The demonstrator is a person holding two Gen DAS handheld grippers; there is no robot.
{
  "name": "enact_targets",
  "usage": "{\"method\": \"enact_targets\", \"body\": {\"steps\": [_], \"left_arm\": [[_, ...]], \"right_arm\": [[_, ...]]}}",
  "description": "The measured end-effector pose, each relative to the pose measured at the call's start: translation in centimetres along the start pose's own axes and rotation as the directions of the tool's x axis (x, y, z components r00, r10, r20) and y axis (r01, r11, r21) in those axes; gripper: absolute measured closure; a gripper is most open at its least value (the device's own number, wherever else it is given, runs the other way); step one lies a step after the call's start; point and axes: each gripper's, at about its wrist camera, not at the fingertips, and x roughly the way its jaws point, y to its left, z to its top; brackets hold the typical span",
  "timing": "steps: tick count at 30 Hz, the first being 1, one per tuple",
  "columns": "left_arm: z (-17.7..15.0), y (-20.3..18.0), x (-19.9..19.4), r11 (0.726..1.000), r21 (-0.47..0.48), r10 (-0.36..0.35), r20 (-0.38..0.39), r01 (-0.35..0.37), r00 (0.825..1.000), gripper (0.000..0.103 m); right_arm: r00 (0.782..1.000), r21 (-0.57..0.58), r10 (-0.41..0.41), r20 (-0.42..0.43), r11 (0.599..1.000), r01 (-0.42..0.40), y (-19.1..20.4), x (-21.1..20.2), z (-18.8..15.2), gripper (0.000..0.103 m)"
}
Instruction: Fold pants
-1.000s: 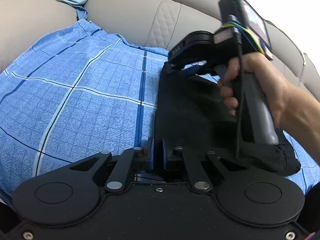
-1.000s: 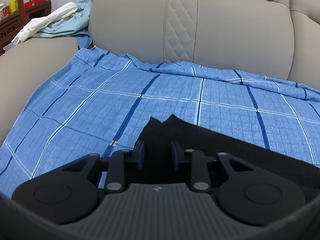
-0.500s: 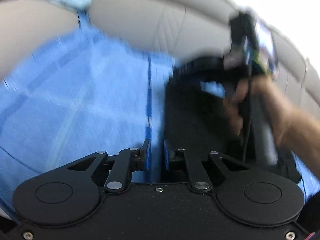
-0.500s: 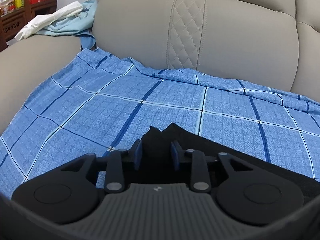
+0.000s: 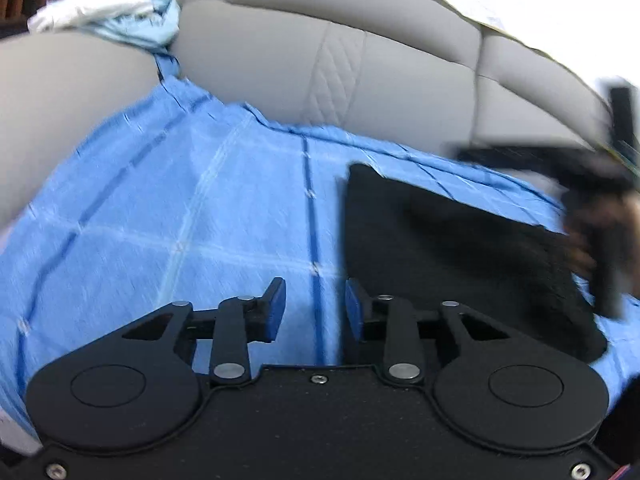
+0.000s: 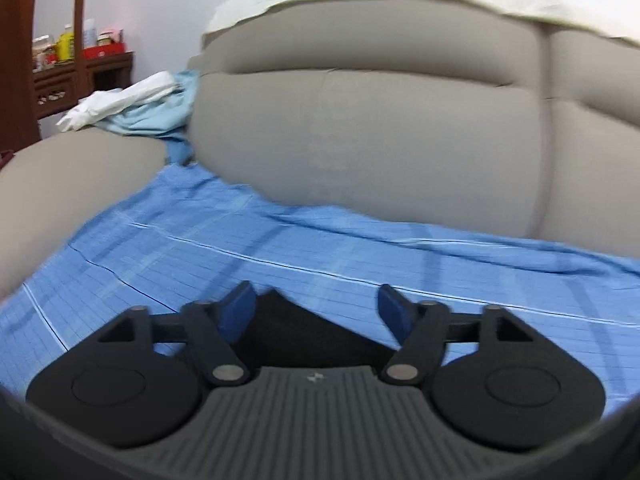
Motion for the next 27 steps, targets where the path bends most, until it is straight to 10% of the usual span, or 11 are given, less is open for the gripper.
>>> {"method": "enact_targets", "body": {"steps": [8,15,22,27], "left_arm": [[4.4,-1.8,5.4,0.999,0.035,-0.025,-0.021,0.026,0.999,0.052],[6.1,-4.4,10.4,0.997,0.072,-0.032,-0.101,0.040,0.994,0.043],[6.5,-4.6,13.8,0.998,0.048,-0.036,-0.152,0.044,0.988,0.037],[7.2,-3.9,15.0,0.994,0.013,-0.107,-0.152,0.110,0.983,0.032]], "right_arm": [[0.985,0.124,-0.159,-0.072,0.978,0.167,-10.8,-6.6,-6.6,0.000],[0.999,0.309,-0.015,-0.046,0.951,0.028,-14.6,-6.1,-10.6,0.000],[0.996,0.199,0.048,-0.070,0.979,-0.034,-14.2,-3.5,-9.7,0.000],[0.994,0.289,0.111,-0.016,0.952,-0.101,-15.0,-3.7,-9.9,0.042]]}}
